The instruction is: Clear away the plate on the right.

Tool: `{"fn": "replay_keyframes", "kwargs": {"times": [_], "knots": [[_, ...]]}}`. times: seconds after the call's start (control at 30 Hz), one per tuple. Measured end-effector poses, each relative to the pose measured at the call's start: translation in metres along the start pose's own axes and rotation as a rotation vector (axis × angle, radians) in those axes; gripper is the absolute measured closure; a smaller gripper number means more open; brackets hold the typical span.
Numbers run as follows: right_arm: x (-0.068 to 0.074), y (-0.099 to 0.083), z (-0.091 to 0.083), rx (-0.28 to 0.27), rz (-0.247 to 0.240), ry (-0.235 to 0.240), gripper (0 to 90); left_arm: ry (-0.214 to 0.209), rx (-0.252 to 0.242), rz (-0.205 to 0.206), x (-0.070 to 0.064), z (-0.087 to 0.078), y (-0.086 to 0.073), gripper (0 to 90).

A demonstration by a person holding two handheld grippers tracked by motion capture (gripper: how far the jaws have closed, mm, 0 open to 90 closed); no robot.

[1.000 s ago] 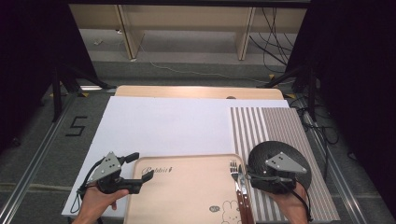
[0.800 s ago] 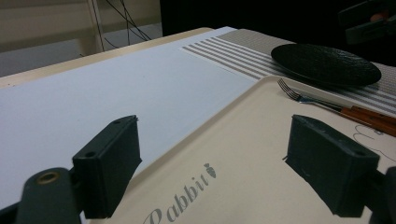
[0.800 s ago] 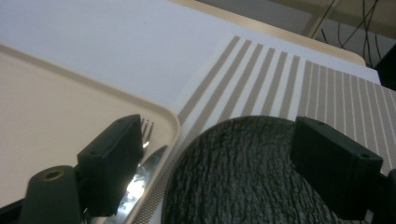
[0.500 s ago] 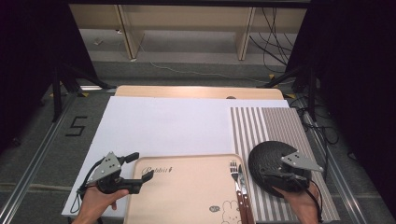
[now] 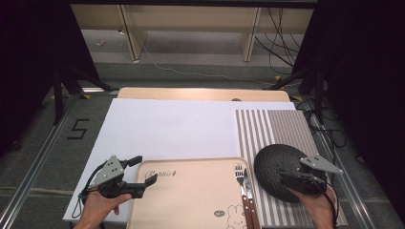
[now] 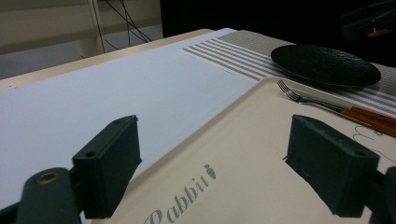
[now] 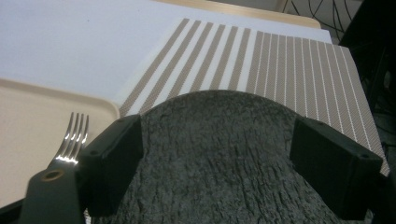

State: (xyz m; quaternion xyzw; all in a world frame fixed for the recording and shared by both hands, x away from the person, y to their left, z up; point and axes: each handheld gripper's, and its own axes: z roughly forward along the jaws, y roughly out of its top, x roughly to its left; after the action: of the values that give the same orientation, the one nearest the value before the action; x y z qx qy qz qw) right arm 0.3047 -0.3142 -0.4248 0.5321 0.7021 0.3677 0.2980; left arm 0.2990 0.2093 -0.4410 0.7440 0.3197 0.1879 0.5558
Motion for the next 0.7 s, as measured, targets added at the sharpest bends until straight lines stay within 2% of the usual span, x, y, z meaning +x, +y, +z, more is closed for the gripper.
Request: {"fn": "replay_keyframes", "kwargs": {"times": [0.07,0.1,0.17,0.2,0.3,0.33,0.37,0.5,0.57,0.6,0.67,0.7], "knots": [[-0.005,-0.001,-0.001,0.004,0.003,-0.005,18.2,0.001,0.001,-0.001,0.0,0.0,0.0,16.9],[-0.008,-0.001,-0.002,0.025,0.012,-0.015,18.2,0.001,0.001,-0.001,0.0,0.0,0.0,16.9],[-0.014,-0.003,-0.002,0.016,0.039,-0.024,18.3,-0.001,0.0,0.001,0.0,0.0,0.0,16.9],[-0.016,-0.003,-0.003,0.022,0.061,-0.017,18.3,-0.001,0.0,0.001,0.0,0.0,0.0,16.9],[-0.025,-0.006,-0.003,0.025,0.104,-0.042,18.5,-0.002,0.001,0.0,0.0,0.001,0.0,16.9],[-0.025,-0.006,-0.004,0.035,0.147,-0.044,18.5,-0.003,-0.001,-0.001,0.0,0.001,0.0,16.9],[-0.028,-0.007,-0.004,0.036,0.157,-0.049,18.5,-0.003,0.0,-0.001,0.0,0.001,0.0,16.9],[-0.035,-0.012,-0.004,0.033,0.2,-0.041,18.7,-0.004,-0.005,0.001,0.0,0.001,0.0,16.9],[-0.037,-0.013,-0.005,0.059,0.212,-0.051,18.9,-0.004,-0.005,0.001,0.0,0.001,0.0,16.9],[-0.039,-0.014,-0.006,0.05,0.218,-0.031,18.9,0.004,0.003,0.002,0.0,0.0,0.0,16.9],[-0.041,-0.015,-0.006,0.064,0.233,-0.048,18.9,0.001,-0.001,0.001,0.0,0.0,0.0,16.9],[-0.044,-0.017,-0.006,0.04,0.249,-0.028,19.0,0.001,-0.001,0.001,0.0,0.0,0.0,16.9]]}}
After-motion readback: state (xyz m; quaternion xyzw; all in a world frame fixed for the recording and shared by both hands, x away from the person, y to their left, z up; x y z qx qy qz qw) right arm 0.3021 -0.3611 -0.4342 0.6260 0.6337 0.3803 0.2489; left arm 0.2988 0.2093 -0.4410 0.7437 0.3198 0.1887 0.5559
